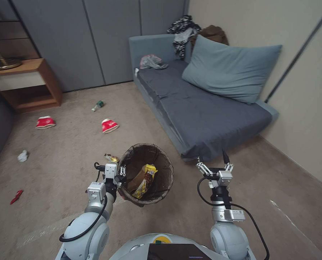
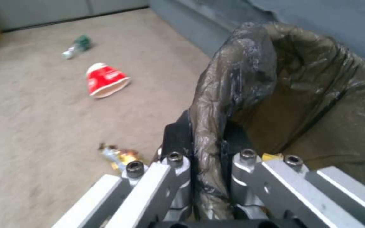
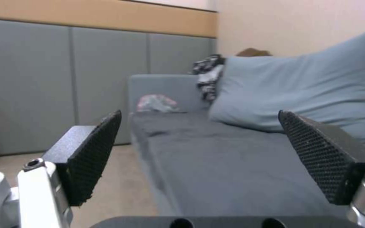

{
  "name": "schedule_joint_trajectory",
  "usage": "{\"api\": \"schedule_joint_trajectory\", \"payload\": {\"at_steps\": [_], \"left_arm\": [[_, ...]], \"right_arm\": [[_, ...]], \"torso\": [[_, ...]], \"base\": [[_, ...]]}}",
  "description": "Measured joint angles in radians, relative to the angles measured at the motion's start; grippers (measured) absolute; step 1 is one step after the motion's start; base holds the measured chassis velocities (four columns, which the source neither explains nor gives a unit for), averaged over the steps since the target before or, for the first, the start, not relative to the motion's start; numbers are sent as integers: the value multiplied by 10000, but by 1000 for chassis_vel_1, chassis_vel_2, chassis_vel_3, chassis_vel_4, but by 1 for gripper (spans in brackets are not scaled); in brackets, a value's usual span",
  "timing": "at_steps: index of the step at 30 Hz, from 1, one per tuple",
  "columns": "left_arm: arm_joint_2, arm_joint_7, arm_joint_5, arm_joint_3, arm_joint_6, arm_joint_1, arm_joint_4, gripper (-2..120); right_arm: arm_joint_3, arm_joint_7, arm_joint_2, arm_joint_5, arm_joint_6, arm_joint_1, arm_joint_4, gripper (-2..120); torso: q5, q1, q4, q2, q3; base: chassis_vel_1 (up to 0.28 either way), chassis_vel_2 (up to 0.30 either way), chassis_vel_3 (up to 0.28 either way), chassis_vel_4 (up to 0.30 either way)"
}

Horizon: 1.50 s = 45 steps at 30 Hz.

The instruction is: Pick up the trash bin, then pick up the garbage from the floor and place it into the trash bin.

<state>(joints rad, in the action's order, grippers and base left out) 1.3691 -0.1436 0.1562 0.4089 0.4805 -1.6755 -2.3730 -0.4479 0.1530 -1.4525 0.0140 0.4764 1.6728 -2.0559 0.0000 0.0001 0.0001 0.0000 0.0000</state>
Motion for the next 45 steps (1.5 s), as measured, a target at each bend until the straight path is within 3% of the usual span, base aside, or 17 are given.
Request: {"api": "schedule_joint_trajectory", "payload": {"at_steps": [40,45], "left_arm": [[69,35,-54,32,-48,60,94,7],[71,155,-150,24,-443,95,214,7]], "right_arm": [[-14,-91,-68,-70,140,-97,135,89],[-38,-87,-77,-65,162,-105,157,88]], "torso": [[0,-1,-1,0,0],[0,0,0,0,0]], "base": [[126,123,128,122],[92,89,89,91]]}}
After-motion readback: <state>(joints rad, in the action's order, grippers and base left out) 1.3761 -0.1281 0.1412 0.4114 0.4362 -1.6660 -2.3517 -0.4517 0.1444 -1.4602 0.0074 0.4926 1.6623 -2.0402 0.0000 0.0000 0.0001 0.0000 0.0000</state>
